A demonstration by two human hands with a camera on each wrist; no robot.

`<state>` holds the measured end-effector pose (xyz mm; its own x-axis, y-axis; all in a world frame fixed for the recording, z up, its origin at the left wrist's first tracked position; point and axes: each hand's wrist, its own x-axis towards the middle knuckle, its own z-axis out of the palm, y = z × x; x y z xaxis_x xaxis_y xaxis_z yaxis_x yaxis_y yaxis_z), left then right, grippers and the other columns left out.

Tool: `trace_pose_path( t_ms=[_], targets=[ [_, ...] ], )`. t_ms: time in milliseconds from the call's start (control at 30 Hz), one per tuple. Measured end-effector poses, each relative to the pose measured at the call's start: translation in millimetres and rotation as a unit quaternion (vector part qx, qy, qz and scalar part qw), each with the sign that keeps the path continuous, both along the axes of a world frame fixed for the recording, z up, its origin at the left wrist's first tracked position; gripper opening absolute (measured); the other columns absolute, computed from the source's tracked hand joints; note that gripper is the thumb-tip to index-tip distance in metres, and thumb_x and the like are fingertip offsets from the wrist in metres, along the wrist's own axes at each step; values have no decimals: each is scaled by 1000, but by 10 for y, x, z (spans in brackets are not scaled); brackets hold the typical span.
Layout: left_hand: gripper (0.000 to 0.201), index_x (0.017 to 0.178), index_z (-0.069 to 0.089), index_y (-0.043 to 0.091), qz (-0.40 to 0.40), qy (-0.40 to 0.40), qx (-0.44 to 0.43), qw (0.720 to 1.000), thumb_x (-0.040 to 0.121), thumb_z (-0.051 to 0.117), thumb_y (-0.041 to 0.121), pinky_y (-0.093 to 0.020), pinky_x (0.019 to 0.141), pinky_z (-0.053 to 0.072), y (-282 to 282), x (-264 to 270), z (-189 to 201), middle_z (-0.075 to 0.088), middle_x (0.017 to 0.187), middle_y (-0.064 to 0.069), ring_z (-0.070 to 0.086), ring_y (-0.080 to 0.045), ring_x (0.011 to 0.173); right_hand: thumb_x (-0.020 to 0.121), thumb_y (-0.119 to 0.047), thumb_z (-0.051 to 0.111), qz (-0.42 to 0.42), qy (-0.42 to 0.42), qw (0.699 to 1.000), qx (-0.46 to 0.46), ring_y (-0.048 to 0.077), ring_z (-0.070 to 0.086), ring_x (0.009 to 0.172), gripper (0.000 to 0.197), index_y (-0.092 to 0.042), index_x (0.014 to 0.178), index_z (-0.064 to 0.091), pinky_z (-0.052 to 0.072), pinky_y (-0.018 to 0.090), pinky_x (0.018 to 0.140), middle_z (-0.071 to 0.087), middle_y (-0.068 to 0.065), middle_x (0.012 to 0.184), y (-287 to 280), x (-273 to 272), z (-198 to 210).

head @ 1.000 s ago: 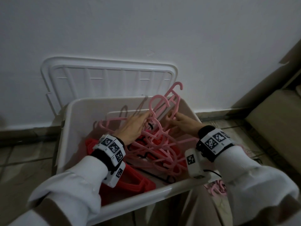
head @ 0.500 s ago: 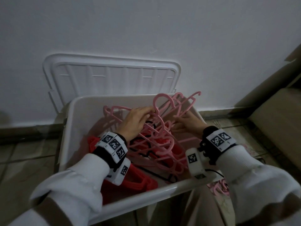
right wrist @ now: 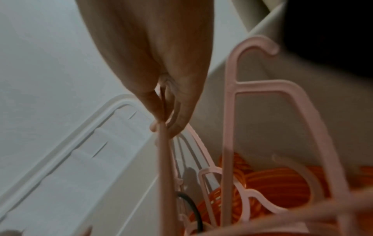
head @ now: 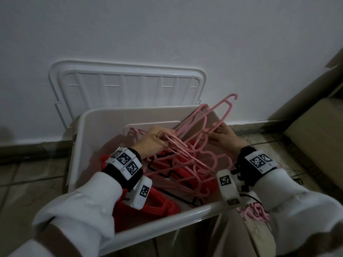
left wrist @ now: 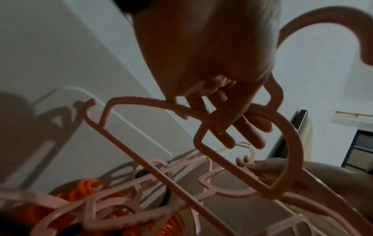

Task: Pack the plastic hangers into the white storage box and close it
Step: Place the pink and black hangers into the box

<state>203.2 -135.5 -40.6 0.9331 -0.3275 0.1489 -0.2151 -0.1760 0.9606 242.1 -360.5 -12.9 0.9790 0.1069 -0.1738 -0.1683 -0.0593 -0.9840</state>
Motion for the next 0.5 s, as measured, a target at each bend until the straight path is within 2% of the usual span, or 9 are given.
trace_pose_path(
  t_ms=[33, 100, 167, 200, 267, 333, 400, 433, 500],
  targets=[
    [53, 61, 70, 34, -12, 4, 8, 1000, 78, 59, -15, -52, 79, 51, 7, 3, -11, 68, 85, -28, 63, -48, 87, 86, 15, 48, -16, 0, 1000, 20, 12, 67, 56, 27, -9, 90, 38, 56, 23, 53, 58, 12, 84, -7, 7, -21],
    [57, 56, 69, 34, -18, 3, 34, 999, 77, 56, -18, -40, 70, 54, 7, 18, -27, 67, 83, -30, 64, -45, 83, 88, 14, 46, -41, 2, 998, 55, 12, 68, 56, 26, -11, 91, 39, 58, 25, 55, 59, 12, 86, -18, 29, -41],
    [53, 56, 69, 29, -25, 14, 68, 997, 76, 55, -17, -15, 57, 46, 16, 16, -30, 70, 69, -12, 67, -20, 69, 88, 13, 47, -54, -2, 995, 84, 13, 69, 59, 25, -11, 94, 42, 59, 26, 59, 63, 10, 85, -39, 53, -37],
    [45, 59, 70, 22, -23, 21, 79, 996, 76, 56, -16, -11, 57, 43, 22, 0, -14, 69, 60, 2, 63, -6, 63, 87, 13, 48, -55, -4, 993, 100, 14, 70, 63, 24, -9, 97, 44, 59, 26, 61, 66, 9, 83, -52, 61, -28],
    [34, 58, 68, 12, -5, 30, 85, 996, 75, 55, -16, -14, 67, 43, 42, 2, 18, 65, 55, 13, 60, 4, 61, 85, 12, 52, -53, -19, 990, 128, 14, 70, 68, 23, -8, 97, 47, 57, 24, 62, 71, 4, 77, -63, 66, 27],
    [40, 54, 63, 14, -5, 50, 85, 995, 76, 50, -17, -18, 71, 46, 65, 3, 18, 67, 57, 9, 65, -1, 66, 82, 8, 55, -52, -42, 985, 157, 11, 70, 70, 22, -10, 92, 49, 56, 20, 62, 70, 3, 75, -51, 62, 116],
    [44, 54, 63, 15, -20, 62, 97, 993, 78, 46, -17, -21, 66, 51, 65, -10, 9, 70, 63, -1, 68, -10, 65, 77, 6, 60, -44, -63, 980, 186, 10, 70, 71, 26, -11, 95, 50, 56, 19, 64, 70, 2, 74, -31, 56, 233],
    [44, 54, 65, 16, -22, 61, 118, 991, 79, 47, -15, -24, 64, 52, 57, -18, 3, 71, 65, -3, 68, -13, 62, 68, 1, 67, -32, -74, 978, 191, 11, 70, 72, 36, -11, 98, 51, 56, 19, 66, 70, 2, 76, -21, 55, 300],
    [37, 59, 70, 14, -11, 49, 180, 982, 80, 49, -7, -25, 67, 54, 42, -39, 21, 71, 64, 2, 66, -14, 58, 48, -13, 77, -8, -89, 980, 175, 11, 70, 75, 62, -11, 105, 52, 55, 19, 68, 70, 4, 83, 13, 68, 420]
  ],
)
